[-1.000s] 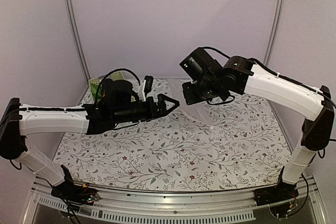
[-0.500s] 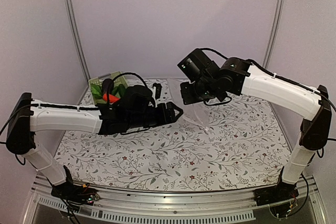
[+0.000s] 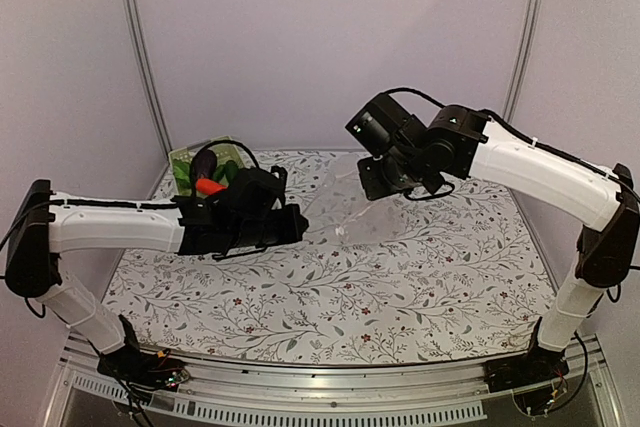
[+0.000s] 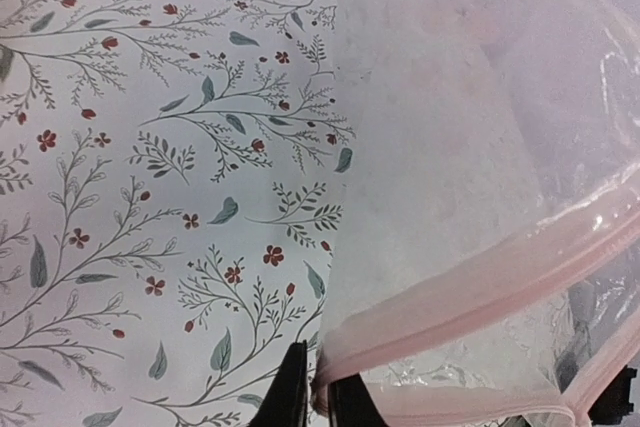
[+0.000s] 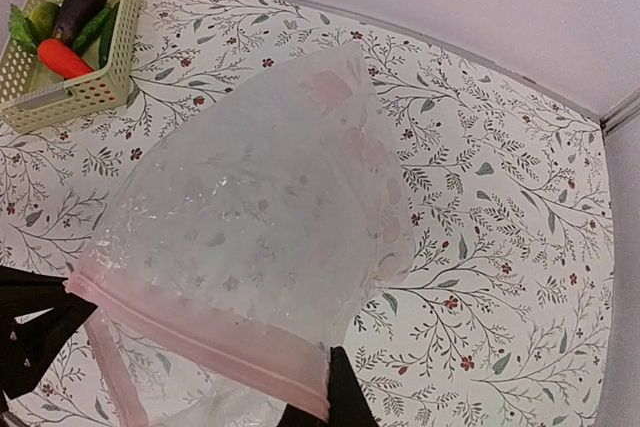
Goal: Place the food in the zip-top bag and seal the zipper
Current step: Adjust the zipper food storage bag at the center of the board.
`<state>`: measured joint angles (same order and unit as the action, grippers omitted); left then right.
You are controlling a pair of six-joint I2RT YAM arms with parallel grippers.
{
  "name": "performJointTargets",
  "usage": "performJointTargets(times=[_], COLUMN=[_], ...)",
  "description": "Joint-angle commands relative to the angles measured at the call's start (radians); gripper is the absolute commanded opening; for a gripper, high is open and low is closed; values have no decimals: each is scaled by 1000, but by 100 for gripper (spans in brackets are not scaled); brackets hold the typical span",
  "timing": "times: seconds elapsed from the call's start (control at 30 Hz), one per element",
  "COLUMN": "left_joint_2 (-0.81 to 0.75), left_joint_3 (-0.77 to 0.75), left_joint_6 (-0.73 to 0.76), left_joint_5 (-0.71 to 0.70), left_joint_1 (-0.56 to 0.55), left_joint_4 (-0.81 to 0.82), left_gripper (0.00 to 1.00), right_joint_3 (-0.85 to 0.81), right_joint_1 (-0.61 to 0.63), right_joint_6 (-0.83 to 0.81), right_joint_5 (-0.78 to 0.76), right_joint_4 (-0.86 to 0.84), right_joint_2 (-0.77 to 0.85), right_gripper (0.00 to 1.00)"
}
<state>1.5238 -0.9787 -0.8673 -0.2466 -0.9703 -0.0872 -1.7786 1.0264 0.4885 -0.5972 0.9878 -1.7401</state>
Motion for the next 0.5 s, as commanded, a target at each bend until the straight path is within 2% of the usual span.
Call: performJointTargets(times=[0.0,0.23,0.33,0.4,0.47], left_joint_2=[-10,11,7,-14,-54], left_joint_3=[9,-12,-22,-17,-9], left_joint_6=[49,115,134,142,162], left_joint_5=[43,215,314,346,347], left_joint_1=[33,37,45,51,53], left_joint_4=[0,163,206,215,202], left_gripper=[7,13,26,42,63], right_joint_3=[-5,16,37,38,38], right_joint_1=[0,0,1,1,0], right_joint_6=[-21,-20,-26,-23,-16], right_joint_5=[-33,79,163,171,154], right_joint_4=[67,1,-47,-50,-45], right_joint_2=[43,42,51,47,38], right_gripper=[0,0,0,0,0])
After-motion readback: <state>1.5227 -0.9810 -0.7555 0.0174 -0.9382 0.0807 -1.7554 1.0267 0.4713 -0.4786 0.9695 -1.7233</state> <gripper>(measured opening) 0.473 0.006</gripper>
